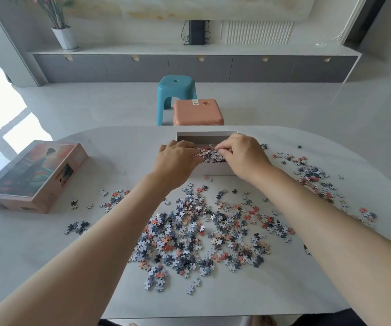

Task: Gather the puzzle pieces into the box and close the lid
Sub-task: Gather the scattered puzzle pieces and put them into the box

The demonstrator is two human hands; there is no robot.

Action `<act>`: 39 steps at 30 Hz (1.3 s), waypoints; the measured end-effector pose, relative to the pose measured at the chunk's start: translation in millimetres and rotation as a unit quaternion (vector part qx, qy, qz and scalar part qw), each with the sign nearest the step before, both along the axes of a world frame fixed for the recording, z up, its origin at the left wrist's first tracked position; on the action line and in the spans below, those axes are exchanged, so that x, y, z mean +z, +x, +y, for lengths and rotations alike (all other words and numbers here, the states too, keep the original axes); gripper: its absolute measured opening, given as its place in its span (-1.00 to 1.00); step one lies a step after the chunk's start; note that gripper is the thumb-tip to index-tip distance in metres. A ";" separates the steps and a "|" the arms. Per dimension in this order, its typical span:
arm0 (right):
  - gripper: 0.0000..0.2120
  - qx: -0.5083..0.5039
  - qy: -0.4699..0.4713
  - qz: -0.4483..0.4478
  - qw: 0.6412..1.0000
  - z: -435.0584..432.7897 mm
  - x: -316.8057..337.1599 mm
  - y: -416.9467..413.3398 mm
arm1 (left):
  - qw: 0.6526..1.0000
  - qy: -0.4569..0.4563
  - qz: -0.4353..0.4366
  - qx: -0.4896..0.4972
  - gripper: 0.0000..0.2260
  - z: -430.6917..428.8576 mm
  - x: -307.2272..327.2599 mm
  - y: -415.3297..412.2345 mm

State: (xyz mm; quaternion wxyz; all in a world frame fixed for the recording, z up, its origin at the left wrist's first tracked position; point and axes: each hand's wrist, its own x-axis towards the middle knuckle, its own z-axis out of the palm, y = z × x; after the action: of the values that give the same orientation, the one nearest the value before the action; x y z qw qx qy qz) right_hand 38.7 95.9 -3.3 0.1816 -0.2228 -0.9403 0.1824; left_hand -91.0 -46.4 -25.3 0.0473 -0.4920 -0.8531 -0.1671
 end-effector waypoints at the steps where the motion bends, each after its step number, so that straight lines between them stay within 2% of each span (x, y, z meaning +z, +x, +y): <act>1: -0.81 -0.004 0.015 0.013 1.000 -0.6 0.4 -0.3 | 1.000 0.008 0.007 0.001 -0.69 -3.2 -0.7 -0.2; 4: -0.82 0.024 0.061 0.043 0.997 -10.9 4.1 0.9 | 0.998 0.047 0.027 0.014 -0.70 -19.6 2.1 3.6; 7: -0.82 0.102 0.070 0.059 0.990 -39.2 5.0 3.4 | 0.996 0.070 0.041 0.037 -0.70 -52.9 4.0 8.6; 9: -0.82 0.160 0.046 0.030 0.986 -62.5 3.1 2.9 | 0.996 0.061 0.037 0.059 -0.69 -80.4 3.8 7.7; 11: -0.77 0.196 0.001 -0.049 0.979 -86.8 2.1 1.6 | 0.995 0.035 0.024 0.088 -0.67 -108.8 3.0 5.2; 14: -0.56 0.219 -0.023 -0.170 0.961 -124.8 0.7 -4.2 | 0.990 -0.001 -0.005 0.138 -0.59 -151.8 -1.8 1.9; 17: -0.33 0.226 0.019 -0.231 0.946 -163.0 -7.7 -18.5 | 0.983 -0.049 -0.027 0.175 -0.51 -192.5 -14.6 -1.2; 19: -0.17 0.226 0.037 -0.265 0.937 -184.3 -17.0 -31.1 | 0.973 -0.088 -0.083 0.195 -0.47 -210.5 -23.4 -4.7; 21: -0.09 0.231 0.039 -0.286 0.929 -198.7 -27.3 -42.2 | 0.961 -0.125 -0.140 0.205 -0.43 -217.3 -30.3 -9.3; 24: -0.13 0.244 0.067 -0.307 0.917 -205.1 -39.8 -48.5 | 0.963 -0.145 -0.142 0.177 -0.40 -214.7 -38.3 -14.0; 27: -0.22 0.248 0.094 -0.288 0.920 -196.0 -46.6 -45.1 | 0.976 -0.131 -0.128 0.121 -0.38 -206.2 -41.1 -18.2; 31: -0.36 0.236 0.049 -0.210 0.947 -169.0 -40.4 -28.8 | 0.986 -0.137 -0.081 0.047 -0.41 -177.4 -43.5 -14.1; 33: -0.43 0.221 0.036 -0.189 0.956 -151.9 -35.2 -17.0 | 0.989 -0.129 -0.066 0.016 -0.34 -160.2 -45.4 -4.8; 39: -0.55 0.194 0.035 -0.196 0.961 -110.8 -26.2 18.8 | 0.987 -0.117 -0.098 -0.040 -0.47 -124.0 -42.7 28.8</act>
State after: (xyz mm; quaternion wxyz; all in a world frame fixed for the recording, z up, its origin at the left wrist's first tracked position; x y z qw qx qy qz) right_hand 57.5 -14.8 -29.5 -0.0377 -0.0609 -0.9884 0.1341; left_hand -62.2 -170.4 -68.1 -0.1013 -0.5093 -0.8468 -0.1156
